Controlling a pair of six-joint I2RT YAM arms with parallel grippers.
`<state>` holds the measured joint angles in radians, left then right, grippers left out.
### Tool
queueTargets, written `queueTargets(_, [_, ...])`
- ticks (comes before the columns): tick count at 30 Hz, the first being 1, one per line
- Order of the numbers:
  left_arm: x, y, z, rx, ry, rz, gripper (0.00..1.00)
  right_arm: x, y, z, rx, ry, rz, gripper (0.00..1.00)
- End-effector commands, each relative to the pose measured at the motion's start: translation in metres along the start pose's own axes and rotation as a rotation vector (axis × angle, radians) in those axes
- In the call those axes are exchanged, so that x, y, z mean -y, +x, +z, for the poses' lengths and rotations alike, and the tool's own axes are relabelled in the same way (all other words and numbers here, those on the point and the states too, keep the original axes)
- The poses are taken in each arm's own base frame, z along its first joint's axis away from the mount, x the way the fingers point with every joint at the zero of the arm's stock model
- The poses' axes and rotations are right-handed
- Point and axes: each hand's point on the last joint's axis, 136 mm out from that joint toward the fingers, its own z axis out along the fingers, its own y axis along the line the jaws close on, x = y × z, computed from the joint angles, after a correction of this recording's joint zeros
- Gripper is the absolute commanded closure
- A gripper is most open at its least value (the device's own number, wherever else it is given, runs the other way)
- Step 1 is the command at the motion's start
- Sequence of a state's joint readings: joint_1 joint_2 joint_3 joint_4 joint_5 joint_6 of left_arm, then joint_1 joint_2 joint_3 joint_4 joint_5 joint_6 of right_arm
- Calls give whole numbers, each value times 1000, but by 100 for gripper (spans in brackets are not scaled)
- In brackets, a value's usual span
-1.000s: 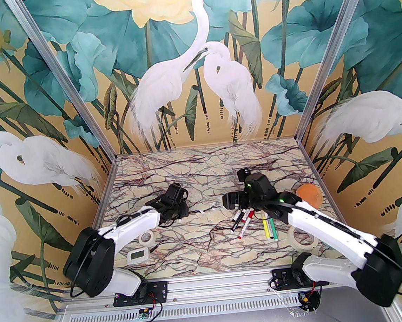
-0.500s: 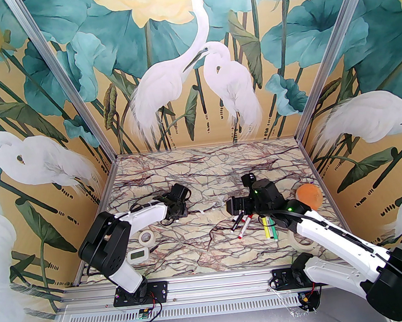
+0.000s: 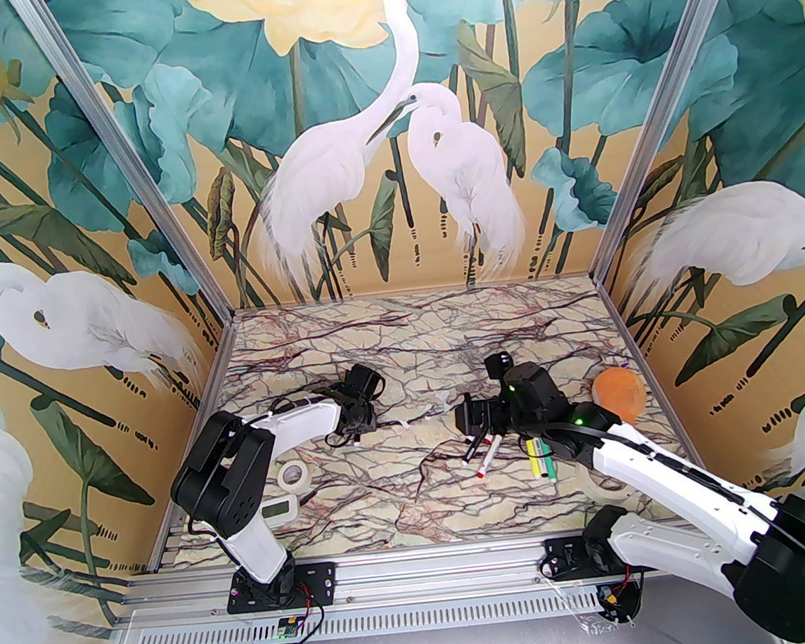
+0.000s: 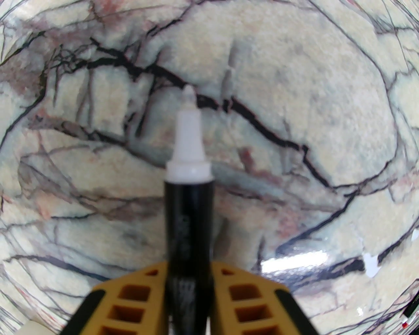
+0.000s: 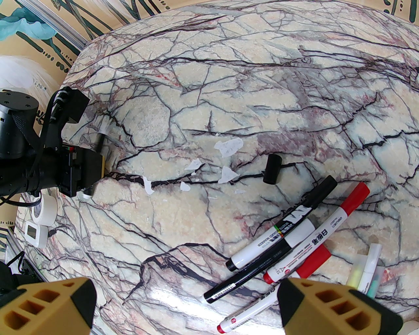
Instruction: Open the pen caps
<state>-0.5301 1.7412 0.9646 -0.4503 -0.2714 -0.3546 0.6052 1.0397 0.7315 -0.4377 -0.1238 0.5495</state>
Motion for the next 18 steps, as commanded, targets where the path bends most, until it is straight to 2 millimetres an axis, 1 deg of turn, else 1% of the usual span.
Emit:
queueTargets(1, [-2, -1, 4, -12, -17, 5, 70, 0, -1, -5, 14, 7, 7, 0])
queueTargets(5, [-1, 1, 4, -19, -11, -16, 70, 0, 0, -6, 10, 8, 9, 0])
queueTargets(7, [-1, 0, 2, -18, -9, -30, 72, -1, 0, -6, 8, 5, 8, 1])
queueTargets(9, [0, -1, -1, -18, 4, -42, 71, -1, 0, -7, 4, 4, 8, 1])
queueTargets(11, [3, -1, -5, -24, 25, -52, 63, -3, -1, -9, 6, -1, 5, 0])
queueTargets(13, [7, -4, -13, -19, 53, -66, 61, -5, -3, -12, 13, -8, 1, 1])
queueTargets(16, [7, -10, -30, 6, 78, -83, 48, -9, -8, -19, 29, -18, 1, 0])
queueTargets(18, [7, -15, -45, 20, 101, -93, 41, -12, -13, -26, 48, -27, 1, 0])
